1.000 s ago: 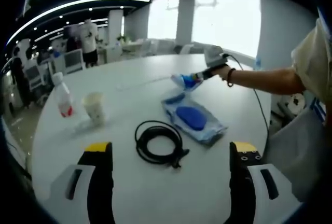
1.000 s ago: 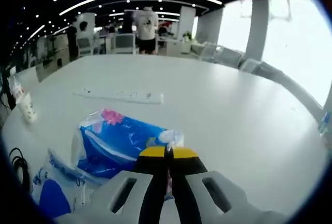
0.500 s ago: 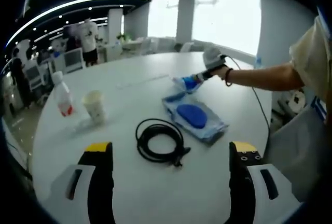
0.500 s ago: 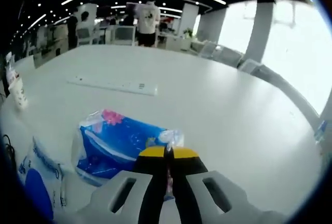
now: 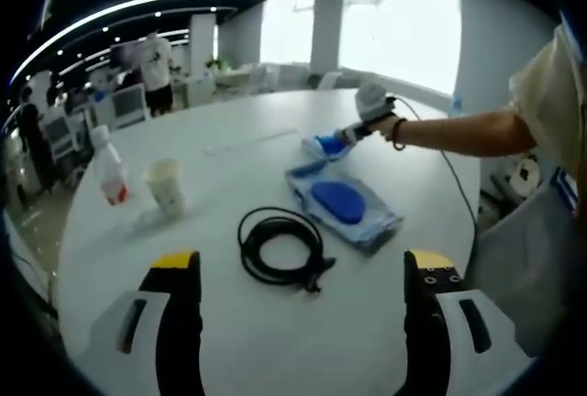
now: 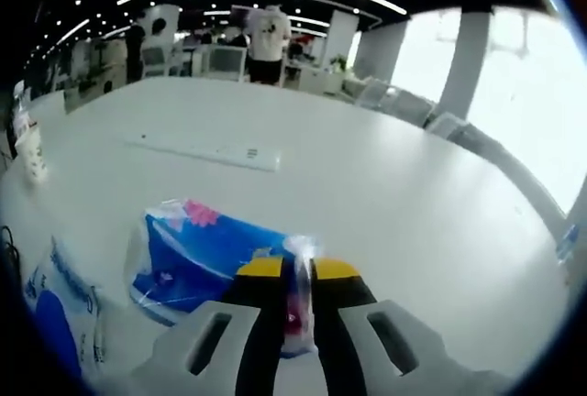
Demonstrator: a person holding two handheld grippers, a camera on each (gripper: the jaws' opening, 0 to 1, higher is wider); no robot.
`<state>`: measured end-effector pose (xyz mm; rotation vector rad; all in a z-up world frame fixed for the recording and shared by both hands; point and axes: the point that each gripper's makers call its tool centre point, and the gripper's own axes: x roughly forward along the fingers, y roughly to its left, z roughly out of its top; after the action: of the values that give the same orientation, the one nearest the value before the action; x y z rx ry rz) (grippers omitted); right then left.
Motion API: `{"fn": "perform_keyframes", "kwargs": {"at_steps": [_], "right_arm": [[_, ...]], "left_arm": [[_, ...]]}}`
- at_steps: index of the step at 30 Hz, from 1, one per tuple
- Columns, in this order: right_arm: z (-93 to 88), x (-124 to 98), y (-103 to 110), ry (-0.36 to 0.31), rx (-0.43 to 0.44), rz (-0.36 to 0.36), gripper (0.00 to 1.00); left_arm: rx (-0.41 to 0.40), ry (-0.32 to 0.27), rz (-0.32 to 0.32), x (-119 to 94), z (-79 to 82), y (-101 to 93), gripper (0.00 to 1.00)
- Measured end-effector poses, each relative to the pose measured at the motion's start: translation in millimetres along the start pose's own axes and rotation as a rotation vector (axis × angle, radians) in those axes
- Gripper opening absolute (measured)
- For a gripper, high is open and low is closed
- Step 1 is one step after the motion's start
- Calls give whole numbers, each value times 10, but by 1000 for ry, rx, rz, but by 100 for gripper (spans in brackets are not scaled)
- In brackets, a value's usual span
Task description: Arrange the tabletop items into an orderly group along one side of the table until the central work area is clear of visible clutter.
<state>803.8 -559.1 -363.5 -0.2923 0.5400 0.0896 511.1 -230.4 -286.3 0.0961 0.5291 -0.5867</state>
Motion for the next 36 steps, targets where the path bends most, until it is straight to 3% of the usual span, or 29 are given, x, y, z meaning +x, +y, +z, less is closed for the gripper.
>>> {"fn": "perform_keyframes", "kwargs": {"at_steps": [12,16,21,28,36], "right_arm": [[96,5,-38,-48,2,19,23],[256,-57,-117,-118,40,-5,44],[359,-154,-117,-147,75,-1,56],[373,-342,-39,-136,181,48,74],[314,-594,112,-117,222,101,90]], "left_arm": [[6,8,-10,12,-11,-29,88],[10,1,-10,7,4,-24,89],[9,-8,-7,5,26,-7,90],[26,-32,-36,34,100,-64,91],[66,-58,-89,70,194,-180,96]]}}
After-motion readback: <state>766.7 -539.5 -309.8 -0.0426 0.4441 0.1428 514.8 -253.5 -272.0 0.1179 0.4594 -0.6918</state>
